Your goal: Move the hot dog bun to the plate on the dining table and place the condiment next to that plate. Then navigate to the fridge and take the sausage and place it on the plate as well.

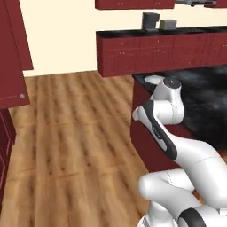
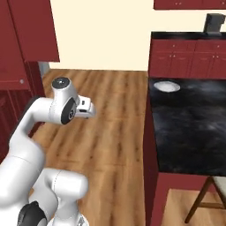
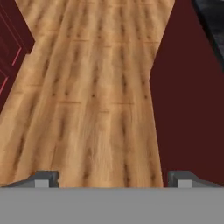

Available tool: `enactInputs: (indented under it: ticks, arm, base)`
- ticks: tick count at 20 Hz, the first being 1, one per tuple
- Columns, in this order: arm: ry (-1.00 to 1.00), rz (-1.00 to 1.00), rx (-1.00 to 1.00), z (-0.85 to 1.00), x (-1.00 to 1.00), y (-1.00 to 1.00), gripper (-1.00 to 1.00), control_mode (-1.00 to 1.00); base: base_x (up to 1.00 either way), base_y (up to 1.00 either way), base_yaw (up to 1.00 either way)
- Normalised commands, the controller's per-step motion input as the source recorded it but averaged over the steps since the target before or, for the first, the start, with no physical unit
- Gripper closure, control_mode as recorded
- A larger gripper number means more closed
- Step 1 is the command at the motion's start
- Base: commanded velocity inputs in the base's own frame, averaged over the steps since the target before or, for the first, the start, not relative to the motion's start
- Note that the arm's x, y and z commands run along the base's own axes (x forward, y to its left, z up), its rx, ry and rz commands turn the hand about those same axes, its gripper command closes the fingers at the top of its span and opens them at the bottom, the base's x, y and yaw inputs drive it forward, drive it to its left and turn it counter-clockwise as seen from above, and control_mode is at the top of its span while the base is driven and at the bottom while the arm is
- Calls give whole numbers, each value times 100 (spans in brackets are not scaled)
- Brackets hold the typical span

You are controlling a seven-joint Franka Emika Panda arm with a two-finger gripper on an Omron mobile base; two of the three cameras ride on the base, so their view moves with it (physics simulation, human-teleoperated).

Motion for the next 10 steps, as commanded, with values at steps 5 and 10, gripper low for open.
enactInputs:
  ticks: [5, 10]
  arm:
    - [0, 0, 0, 0, 0, 0, -100, 100]
    - [0, 0, 0, 0, 0, 0, -100, 100]
  base:
    - [100, 94, -12]
    - [100, 38, 1]
